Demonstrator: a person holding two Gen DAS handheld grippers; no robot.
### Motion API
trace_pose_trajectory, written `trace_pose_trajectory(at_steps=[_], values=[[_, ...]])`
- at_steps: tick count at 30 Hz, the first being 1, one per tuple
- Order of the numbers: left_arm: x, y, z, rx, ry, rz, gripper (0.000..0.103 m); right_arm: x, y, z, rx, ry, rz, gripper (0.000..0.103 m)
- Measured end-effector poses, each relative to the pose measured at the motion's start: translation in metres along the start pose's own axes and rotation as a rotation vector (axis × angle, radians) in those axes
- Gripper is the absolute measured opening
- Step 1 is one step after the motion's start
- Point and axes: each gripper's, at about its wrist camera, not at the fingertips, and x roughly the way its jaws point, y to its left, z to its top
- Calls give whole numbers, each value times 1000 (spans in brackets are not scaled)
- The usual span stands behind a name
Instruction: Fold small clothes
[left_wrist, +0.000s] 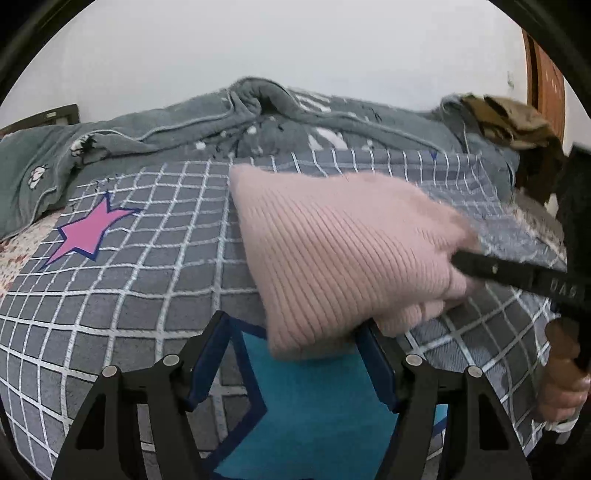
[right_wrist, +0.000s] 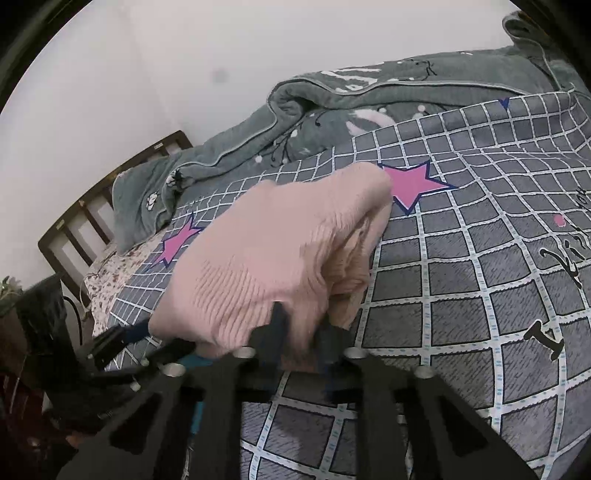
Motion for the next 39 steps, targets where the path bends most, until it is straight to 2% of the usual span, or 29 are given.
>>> trace_pose_trajectory(at_steps=[2,3,4,6,11,15,19,21,23,29,31,34,39], values=[[-3,6,1,-20,-7,-16,57,-5,0,2,-23,-23,-9,6],[-3,9,1,-29,-4,-28,57,-14,-3,5,-15,-64,-11,6],[-1,11,2,-34,0,-36,57,-18,-6,7,-3,-70,9,6],[0,12,2,-34,6,-45,57,-18,-10,10,15,-52,21,6],[-12,13,4,-30,-21,-96,57,-8,1,6,-57,-14,-45,6],[-25,21,11,-74,-81,-145,59,-16,6,9,-88,-37,-47,11],[-19,24,19,-117,-81,-135,60,-24,4,17,-65,-82,-49,13],[-13,24,24,-138,-72,-131,60,-25,3,21,-44,-101,-55,21],[-7,23,30,-156,-69,-126,60,-22,1,27,-10,-113,-53,24],[12,19,39,-195,-32,-98,60,-7,2,31,25,-114,-74,24],[18,17,38,-205,-8,-87,60,0,2,29,26,-105,-89,24],[25,15,36,-209,22,-82,60,7,1,24,8,-96,-107,12],[25,11,32,-183,31,-69,60,9,-2,18,-7,-66,-147,9]])
